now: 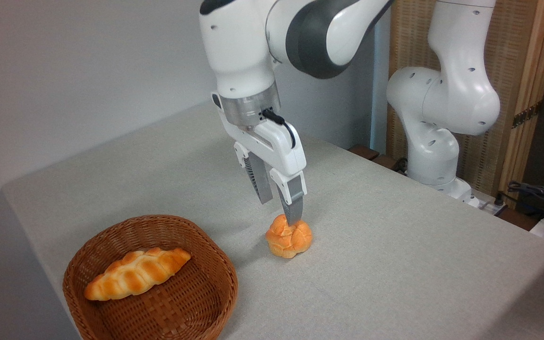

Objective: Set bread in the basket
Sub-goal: 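Close the gripper around the round orange bun, then lift the bun and carry it over the wicker basket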

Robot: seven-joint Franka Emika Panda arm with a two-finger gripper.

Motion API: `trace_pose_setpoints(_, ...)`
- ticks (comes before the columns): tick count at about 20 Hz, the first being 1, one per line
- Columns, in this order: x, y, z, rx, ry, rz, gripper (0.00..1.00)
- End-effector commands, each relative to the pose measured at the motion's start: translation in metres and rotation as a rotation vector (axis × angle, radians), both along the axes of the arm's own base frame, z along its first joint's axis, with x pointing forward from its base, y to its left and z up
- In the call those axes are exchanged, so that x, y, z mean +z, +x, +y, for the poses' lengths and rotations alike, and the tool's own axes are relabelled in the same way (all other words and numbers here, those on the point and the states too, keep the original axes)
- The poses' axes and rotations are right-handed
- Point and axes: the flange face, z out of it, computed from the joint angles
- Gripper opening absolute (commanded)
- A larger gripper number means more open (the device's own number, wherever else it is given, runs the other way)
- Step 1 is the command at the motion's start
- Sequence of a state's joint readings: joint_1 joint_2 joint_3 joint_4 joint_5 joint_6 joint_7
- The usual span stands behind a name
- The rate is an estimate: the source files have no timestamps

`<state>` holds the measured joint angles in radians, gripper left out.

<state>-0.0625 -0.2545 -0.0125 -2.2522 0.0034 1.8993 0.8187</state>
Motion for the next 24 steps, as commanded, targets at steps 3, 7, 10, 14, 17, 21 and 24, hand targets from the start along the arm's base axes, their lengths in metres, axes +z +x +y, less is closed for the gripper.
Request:
trace_pose_setpoints(3, -0.025, -0.007, -0.001, -0.037, 0.039, -0.029, 1.0)
trace_pose_setpoints(7, -0.046, -0.01, -0.006, -0.061, 0.049, -0.055, 0.98)
trace_pose_setpoints(10, -0.054, -0.01, -0.011, -0.08, 0.061, -0.043, 0.81)
trace_pose_setpoints(14, -0.054, -0.01, -0.011, -0.08, 0.061, -0.043, 0.54)
trace_pose_setpoints(17, -0.054, -0.01, -0.011, -0.08, 0.061, -0.043, 0.5)
trace_pose_setpoints(21, -0.053, -0.009, -0.011, -0.08, 0.061, -0.044, 0.46)
trace_pose_setpoints(24, -0.053, -0.009, -0.011, -0.081, 0.061, -0.046, 0.45)
